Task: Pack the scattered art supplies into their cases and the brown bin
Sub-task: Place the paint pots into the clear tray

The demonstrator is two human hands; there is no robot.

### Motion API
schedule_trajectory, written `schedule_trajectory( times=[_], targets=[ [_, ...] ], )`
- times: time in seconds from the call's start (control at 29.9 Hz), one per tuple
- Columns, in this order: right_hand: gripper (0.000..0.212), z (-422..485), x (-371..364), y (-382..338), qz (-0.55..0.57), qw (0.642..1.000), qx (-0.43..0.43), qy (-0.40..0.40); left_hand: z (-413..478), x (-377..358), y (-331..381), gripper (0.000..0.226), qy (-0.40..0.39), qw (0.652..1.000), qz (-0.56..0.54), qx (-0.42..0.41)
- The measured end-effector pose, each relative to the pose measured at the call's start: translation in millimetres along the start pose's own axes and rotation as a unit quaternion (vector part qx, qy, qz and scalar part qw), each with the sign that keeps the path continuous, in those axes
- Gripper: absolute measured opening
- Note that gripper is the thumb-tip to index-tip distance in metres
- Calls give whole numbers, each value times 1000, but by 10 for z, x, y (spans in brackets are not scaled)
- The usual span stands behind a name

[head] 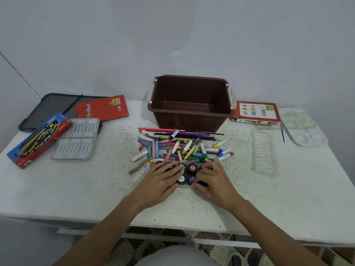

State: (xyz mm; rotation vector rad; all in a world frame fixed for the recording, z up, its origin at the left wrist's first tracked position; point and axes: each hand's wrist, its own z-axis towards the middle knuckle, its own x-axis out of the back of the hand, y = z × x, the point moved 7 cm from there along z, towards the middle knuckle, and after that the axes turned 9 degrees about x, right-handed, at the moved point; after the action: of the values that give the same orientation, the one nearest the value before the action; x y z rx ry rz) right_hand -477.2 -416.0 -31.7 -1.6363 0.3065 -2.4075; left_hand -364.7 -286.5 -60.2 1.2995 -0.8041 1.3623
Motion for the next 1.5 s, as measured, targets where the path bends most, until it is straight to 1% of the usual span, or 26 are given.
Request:
schedule_trajectory(
  times=[0.33, 0.47, 0.53, 0.7, 0.87, 0.97, 1.1, 1.24, 1.37, 1.5],
  targets=[
    [29, 42, -17, 34, -24, 998, 33, -38, -3, 10, 8, 46, 2, 1000, 13, -1],
    [29, 118, 67, 91, -2, 1000, -21, 5, 6, 20, 6, 48, 0, 1000, 0, 7],
    [29, 172, 57, 122, -14, 999, -36, -3, 10, 22, 8, 48, 1, 1000, -3, 11],
    [20, 248, -35, 130, -44, 998, -33, -36, 21, 24, -10, 48, -2, 1000, -7, 11],
    [10, 275, -65, 174, 17, 997, -69, -42, 18, 33, -9, 48, 3, 1000, -13, 9],
    [12, 259, -67, 195, 14, 998, -55, -39, 19, 40, -6, 48, 3, 1000, -14, 8],
    [16, 176, -37, 187, -4, 999, -41, -9, 35, 85, 4, 48, 7, 1000, -16, 7],
    [25, 105, -12, 177, -8, 1000, -26, -15, 41, 57, -3, 50, 0, 999, -30, 20],
    [24, 29, 124, 264, -11, 999, -48, 7, 103, 50, 61, 52, 1, 999, -37, 16],
    [21, -43, 149, 362, -47, 996, -77, -7, 205, 77, 230, 55, 0, 999, -32, -26]
  ],
)
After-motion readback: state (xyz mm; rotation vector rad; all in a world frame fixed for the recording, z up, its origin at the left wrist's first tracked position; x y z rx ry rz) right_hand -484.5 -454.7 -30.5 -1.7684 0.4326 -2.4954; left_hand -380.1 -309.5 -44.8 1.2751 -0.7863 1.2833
